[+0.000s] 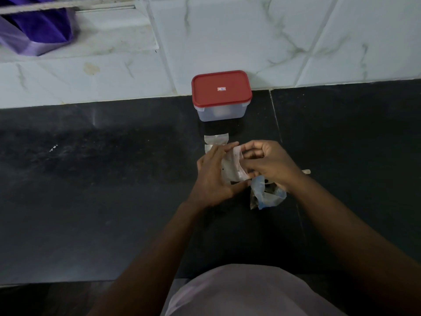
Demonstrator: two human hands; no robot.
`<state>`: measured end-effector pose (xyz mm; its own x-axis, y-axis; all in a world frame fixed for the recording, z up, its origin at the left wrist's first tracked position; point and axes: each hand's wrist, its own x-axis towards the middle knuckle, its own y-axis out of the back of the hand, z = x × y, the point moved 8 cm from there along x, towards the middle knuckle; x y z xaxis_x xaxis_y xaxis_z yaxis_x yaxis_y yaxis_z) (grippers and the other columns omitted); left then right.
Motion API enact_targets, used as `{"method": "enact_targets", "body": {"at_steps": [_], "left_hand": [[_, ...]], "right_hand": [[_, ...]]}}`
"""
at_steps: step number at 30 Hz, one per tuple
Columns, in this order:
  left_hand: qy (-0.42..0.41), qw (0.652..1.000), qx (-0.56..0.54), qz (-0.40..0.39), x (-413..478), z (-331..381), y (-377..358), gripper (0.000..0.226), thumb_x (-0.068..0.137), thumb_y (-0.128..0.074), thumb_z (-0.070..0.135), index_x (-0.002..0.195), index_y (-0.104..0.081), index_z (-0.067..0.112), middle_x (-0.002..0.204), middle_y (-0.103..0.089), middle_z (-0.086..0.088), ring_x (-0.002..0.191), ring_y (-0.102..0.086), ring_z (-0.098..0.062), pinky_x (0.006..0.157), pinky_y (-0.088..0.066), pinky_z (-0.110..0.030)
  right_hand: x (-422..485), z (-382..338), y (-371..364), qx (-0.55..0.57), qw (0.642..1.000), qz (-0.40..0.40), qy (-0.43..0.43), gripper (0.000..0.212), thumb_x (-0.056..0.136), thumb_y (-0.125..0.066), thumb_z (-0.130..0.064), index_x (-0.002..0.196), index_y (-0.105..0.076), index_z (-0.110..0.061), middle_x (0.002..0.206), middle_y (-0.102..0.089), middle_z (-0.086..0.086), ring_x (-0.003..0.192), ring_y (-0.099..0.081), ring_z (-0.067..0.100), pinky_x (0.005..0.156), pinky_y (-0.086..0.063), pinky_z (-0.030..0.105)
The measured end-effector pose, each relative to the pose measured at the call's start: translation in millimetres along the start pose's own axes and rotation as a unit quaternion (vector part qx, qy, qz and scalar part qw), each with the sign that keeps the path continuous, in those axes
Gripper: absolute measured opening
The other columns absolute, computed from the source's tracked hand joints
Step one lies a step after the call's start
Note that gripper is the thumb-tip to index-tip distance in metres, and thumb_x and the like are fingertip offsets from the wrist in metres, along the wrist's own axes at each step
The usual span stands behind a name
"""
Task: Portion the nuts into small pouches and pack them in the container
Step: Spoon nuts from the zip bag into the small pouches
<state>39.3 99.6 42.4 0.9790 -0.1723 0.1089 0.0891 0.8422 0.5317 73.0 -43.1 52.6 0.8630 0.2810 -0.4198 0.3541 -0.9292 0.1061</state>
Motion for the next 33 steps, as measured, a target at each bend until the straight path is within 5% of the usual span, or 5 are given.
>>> {"method": "enact_targets", "body": {"at_steps": [11, 16, 21, 27, 33], "left_hand": [[-0.035, 0.998, -0.039, 0.033, 5, 24, -24, 0.057, 0.075, -0.091, 0.030, 0.122, -0.064, 0.016, 0.115, -0.067, 0.008, 0.107, -0.065, -0.013, 0.089, -0.056, -0.035], [-0.028, 0.999, 0.007, 0.031, 7, 21, -32, 0.061, 0.073, -0.090, 0.035, 0.125, -0.062, 0.019, 0.118, -0.065, 0.010, 0.109, -0.063, -0.011, 0.091, -0.055, -0.036], [-0.033, 0.998, 0.043, 0.042, 7, 20, -41, 0.057, 0.075, -0.084, 0.039, 0.124, -0.060, 0.024, 0.115, -0.065, 0.011, 0.108, -0.063, -0.009, 0.090, -0.053, -0.046], [-0.046, 0.997, 0.068, 0.015, 8, 17, -56, 0.047, 0.078, -0.078, 0.036, 0.121, -0.062, 0.022, 0.116, -0.060, 0.007, 0.108, -0.060, -0.012, 0.087, -0.052, -0.046], [-0.017, 0.996, 0.082, 0.012, 6, 9, -59, 0.039, 0.084, -0.070, 0.041, 0.118, -0.065, 0.022, 0.113, -0.066, 0.008, 0.104, -0.063, -0.011, 0.085, -0.051, -0.047]], "right_hand": [[-18, 15, 39, -0.054, 0.995, 0.083, -0.014, 0.020, 0.085, -0.081, -0.014, 0.101, -0.070, -0.013, 0.092, -0.073, 0.003, 0.078, -0.076, 0.011, 0.059, -0.060, 0.025], [-32, 3, 56, -0.167, 0.970, 0.158, 0.078, 0.014, 0.084, -0.079, -0.028, 0.094, -0.070, -0.022, 0.088, -0.069, -0.007, 0.081, -0.066, 0.007, 0.063, -0.049, 0.014], [-36, 12, 39, -0.242, 0.967, 0.064, 0.056, 0.026, 0.081, -0.077, -0.056, 0.091, -0.076, -0.032, 0.087, -0.072, -0.017, 0.082, -0.067, -0.003, 0.073, -0.053, 0.020], [-32, 18, 34, -0.240, 0.969, 0.036, 0.039, 0.011, 0.089, -0.076, -0.030, 0.079, -0.074, -0.027, 0.074, -0.067, -0.015, 0.069, -0.062, -0.004, 0.062, -0.041, 0.010], [-31, 21, 27, -0.255, 0.966, 0.013, 0.045, 0.006, 0.091, -0.073, -0.037, 0.092, -0.076, -0.032, 0.084, -0.066, -0.020, 0.080, -0.061, -0.009, 0.071, -0.045, 0.005]]}}
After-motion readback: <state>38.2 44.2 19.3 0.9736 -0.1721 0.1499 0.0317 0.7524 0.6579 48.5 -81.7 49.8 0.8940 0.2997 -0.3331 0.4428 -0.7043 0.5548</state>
